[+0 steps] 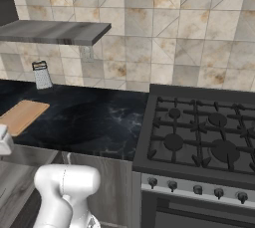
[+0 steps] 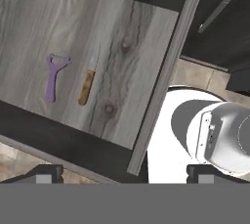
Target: Open the drawer on the left and place the cutting tools on the cutting board.
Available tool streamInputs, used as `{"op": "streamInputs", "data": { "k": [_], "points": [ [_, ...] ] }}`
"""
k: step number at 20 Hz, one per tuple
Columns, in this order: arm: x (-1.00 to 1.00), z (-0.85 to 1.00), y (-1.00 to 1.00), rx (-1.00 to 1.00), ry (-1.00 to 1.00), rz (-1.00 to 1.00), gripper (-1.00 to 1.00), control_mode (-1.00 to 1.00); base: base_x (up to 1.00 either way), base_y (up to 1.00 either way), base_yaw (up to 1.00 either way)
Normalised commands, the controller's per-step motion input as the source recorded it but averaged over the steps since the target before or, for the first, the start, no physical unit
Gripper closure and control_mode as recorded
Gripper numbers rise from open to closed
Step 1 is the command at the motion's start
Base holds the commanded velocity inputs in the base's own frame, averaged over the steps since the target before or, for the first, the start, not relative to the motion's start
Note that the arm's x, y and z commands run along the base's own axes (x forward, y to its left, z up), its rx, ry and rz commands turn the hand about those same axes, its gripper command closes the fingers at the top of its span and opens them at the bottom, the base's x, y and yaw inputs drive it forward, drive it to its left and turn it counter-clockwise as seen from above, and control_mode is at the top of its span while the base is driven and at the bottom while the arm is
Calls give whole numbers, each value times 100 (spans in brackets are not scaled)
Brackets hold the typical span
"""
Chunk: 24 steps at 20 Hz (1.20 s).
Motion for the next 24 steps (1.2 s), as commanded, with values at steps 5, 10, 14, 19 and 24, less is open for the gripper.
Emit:
{"op": "streamInputs", "data": {
  "k": [5, 10, 14, 19, 24],
  "points": [
    [12, -30, 10, -3, 1, -1, -100, -100, 0, 0, 0],
    [2, -54, 26, -1, 6, 2, -100, -100, 0, 0, 0],
    [4, -61, 30, -1, 6, 1, -100, -100, 0, 0, 0],
    [0, -57, 31, 0, 0, 0, -100, -100, 0, 0, 0],
    [0, -47, 31, 0, -5, 0, -100, -100, 0, 0, 0]
  ]
}}
